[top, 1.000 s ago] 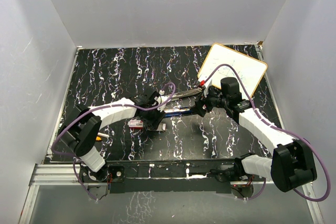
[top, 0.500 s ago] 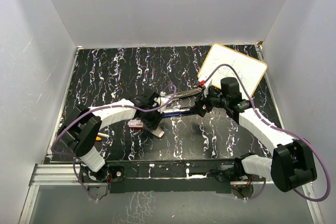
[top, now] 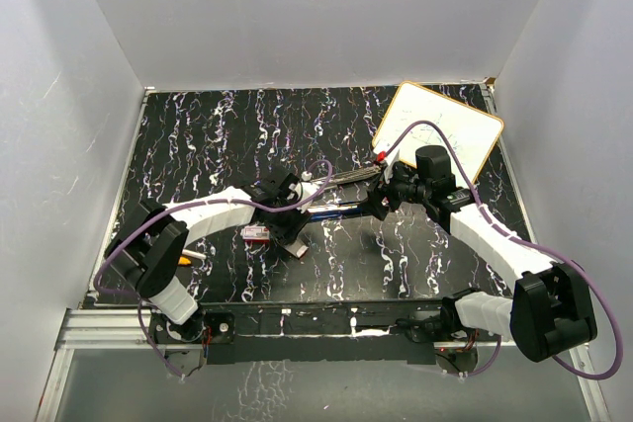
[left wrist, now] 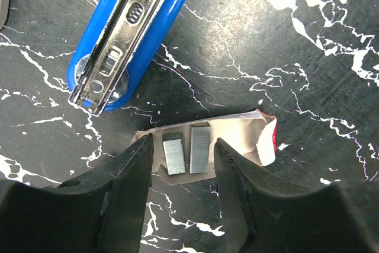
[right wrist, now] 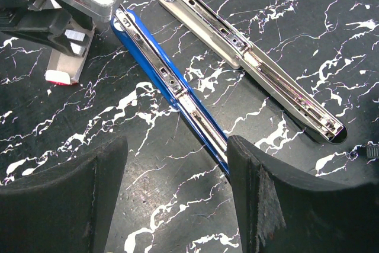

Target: Load the staples into the stapler

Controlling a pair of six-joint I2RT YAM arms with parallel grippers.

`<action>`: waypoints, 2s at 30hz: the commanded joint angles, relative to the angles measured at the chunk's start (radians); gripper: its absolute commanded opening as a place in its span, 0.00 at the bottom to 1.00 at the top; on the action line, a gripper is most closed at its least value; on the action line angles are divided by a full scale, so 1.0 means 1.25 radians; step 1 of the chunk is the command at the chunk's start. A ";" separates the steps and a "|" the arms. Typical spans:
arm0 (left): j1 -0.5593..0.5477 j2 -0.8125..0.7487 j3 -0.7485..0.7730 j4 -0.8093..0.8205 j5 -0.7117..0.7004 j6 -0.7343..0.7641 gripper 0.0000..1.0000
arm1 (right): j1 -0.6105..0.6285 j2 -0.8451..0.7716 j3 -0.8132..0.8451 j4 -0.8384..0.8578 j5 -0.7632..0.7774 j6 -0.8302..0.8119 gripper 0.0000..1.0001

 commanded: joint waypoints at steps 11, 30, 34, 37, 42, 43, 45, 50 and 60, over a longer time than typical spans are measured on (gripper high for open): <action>-0.011 -0.009 -0.006 -0.031 -0.026 -0.042 0.40 | -0.006 -0.002 -0.004 0.039 -0.010 -0.005 0.71; -0.033 -0.039 0.053 -0.068 -0.062 -0.016 0.29 | -0.006 0.006 -0.003 0.040 -0.014 -0.007 0.71; -0.033 -0.062 0.038 -0.060 -0.051 -0.016 0.31 | -0.006 0.009 -0.003 0.040 -0.013 -0.007 0.71; -0.033 -0.067 0.032 -0.060 -0.047 -0.016 0.32 | -0.006 0.009 -0.003 0.040 -0.012 -0.007 0.71; -0.033 -0.066 0.031 -0.057 -0.036 -0.013 0.32 | -0.006 0.007 -0.005 0.040 -0.011 -0.008 0.71; -0.032 -0.065 0.031 -0.057 -0.046 -0.012 0.32 | -0.006 0.007 -0.005 0.041 -0.011 -0.008 0.71; -0.032 -0.062 0.033 -0.056 -0.074 -0.011 0.31 | -0.006 0.006 -0.004 0.041 -0.011 -0.008 0.71; -0.028 -0.048 0.037 -0.057 -0.098 -0.013 0.27 | -0.006 0.005 -0.004 0.040 -0.011 -0.008 0.71; -0.016 -0.015 0.044 -0.065 -0.073 -0.009 0.25 | -0.006 -0.001 -0.006 0.041 -0.013 -0.010 0.71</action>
